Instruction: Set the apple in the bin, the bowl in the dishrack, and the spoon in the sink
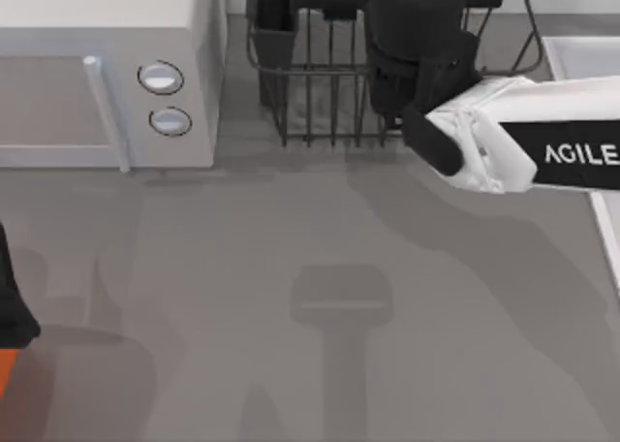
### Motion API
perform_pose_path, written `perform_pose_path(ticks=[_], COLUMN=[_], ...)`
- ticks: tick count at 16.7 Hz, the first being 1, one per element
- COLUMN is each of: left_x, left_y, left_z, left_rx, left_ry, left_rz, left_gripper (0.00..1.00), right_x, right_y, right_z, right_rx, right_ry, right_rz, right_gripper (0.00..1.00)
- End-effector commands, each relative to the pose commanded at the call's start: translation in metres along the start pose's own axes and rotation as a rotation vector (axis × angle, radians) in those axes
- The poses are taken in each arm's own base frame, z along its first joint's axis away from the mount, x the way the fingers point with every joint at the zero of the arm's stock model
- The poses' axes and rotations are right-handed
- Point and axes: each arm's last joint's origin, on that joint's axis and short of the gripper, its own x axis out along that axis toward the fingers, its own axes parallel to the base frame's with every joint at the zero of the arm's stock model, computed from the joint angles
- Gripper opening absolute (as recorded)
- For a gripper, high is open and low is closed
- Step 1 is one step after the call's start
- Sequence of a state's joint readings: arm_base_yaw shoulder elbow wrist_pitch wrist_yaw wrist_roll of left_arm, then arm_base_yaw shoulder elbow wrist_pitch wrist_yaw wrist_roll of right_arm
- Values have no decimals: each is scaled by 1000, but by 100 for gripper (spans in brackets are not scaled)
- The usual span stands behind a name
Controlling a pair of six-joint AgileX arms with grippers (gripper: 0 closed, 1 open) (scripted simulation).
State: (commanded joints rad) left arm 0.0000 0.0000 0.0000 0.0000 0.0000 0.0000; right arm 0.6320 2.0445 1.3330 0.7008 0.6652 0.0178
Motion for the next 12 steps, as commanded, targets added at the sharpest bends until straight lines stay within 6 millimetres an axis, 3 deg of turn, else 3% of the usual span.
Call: perform_pose_path(ticks=[2, 3, 12], left_x=[0, 0, 0], left_y=[0, 0, 0], left_z=[0, 0, 0], left_rx=[0, 0, 0], left_ry=[0, 0, 0], left_rz=[0, 0, 0], left_gripper=[100, 100, 100], right_x=[0, 0, -1], right_y=[0, 0, 1], right_z=[0, 0, 0], right_rx=[0, 0, 0], right_ry=[0, 0, 0], right_rz=[0, 0, 2], right_gripper=[98, 100, 100])
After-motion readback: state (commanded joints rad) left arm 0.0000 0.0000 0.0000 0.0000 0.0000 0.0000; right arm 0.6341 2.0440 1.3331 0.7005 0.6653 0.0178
